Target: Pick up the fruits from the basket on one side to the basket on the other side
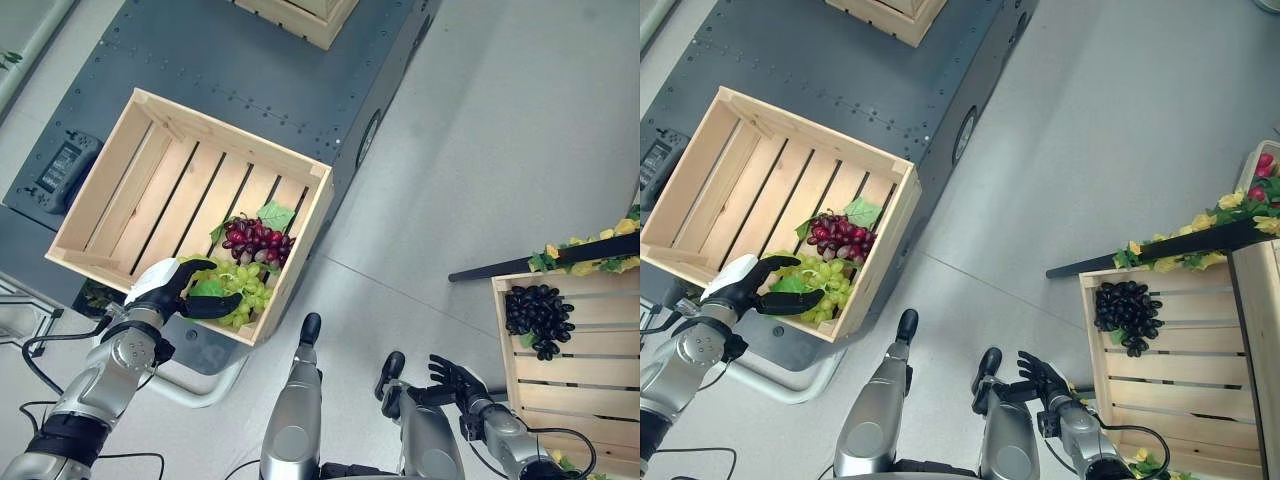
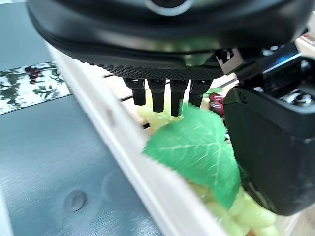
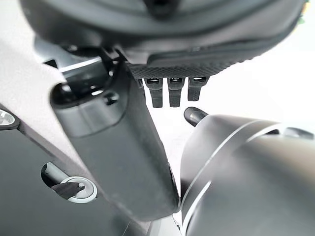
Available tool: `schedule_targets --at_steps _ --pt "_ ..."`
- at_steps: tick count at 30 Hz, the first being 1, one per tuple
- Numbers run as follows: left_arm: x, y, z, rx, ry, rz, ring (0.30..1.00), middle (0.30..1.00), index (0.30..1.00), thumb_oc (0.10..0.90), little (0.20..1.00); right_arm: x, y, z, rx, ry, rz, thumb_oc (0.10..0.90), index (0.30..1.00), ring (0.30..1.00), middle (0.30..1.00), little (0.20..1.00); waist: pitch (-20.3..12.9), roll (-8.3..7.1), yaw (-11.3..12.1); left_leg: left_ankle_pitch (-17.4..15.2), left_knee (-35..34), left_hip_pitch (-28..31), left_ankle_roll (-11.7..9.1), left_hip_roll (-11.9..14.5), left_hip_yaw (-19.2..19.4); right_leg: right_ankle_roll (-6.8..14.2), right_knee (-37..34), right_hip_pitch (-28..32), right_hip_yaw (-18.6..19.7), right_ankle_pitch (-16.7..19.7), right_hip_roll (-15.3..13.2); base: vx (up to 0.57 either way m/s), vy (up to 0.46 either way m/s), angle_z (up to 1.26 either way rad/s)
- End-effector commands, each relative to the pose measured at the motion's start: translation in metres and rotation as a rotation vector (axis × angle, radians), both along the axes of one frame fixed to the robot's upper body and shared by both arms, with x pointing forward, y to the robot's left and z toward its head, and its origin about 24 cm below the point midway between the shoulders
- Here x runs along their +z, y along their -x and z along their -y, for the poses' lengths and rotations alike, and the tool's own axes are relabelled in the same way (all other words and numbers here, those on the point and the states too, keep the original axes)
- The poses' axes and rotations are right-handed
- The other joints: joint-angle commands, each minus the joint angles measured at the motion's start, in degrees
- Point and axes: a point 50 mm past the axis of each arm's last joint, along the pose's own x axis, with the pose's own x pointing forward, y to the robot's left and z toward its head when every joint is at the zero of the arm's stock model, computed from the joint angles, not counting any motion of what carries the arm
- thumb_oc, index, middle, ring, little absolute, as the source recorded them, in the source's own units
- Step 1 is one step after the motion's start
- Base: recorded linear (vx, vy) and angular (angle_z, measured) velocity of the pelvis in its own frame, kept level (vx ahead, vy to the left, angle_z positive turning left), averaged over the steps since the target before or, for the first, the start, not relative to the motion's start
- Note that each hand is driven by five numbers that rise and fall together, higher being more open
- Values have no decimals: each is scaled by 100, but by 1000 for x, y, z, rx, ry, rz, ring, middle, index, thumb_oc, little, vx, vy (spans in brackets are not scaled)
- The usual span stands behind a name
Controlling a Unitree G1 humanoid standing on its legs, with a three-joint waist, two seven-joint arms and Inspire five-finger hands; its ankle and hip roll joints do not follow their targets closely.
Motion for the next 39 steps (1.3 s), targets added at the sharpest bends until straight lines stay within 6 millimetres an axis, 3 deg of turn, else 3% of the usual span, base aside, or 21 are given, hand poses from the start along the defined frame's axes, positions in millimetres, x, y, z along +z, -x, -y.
schedule_targets --at_steps 1,10,19,28,39 --pt "40 3 -18 -5 -122 101 900 900 900 800 900 1 16 14 -46 -10 16 800 900 900 900 900 3 -53 9 -433 841 -381 206 -645 137 -349 -76 -123 -224 415 505 0 0 0" --pt "55 8 -30 26 -334 153 900 900 900 800 900 1 17 15 -61 -24 21 800 900 900 900 900 17 -25 60 -441 849 -377 170 -675 130 -344 -113 -31 -273 385 499 0 0 0" --pt "63 -10 -19 -16 -497 331 900 900 900 800 900 -3 15 5 -29 -38 8 800 900 900 900 900 -26 -210 -9 -481 885 -346 163 -617 189 -344 -139 -13 -179 403 567 29 -17 0" --pt "51 -21 -9 -66 -629 268 900 900 900 800 900 0 8 5 15 -17 11 800 900 900 900 900 -43 -248 -179 -463 873 -340 173 -550 290 -354 -160 -40 -54 429 602 -3 18 -3" --pt "38 -30 -2 -117 -645 87 900 900 900 800 900 4 2 14 20 33 15 800 900 900 900 900 -13 -216 -332 -434 872 -327 152 -496 401 -320 -226 -21 31 479 602 -6 23 -3"
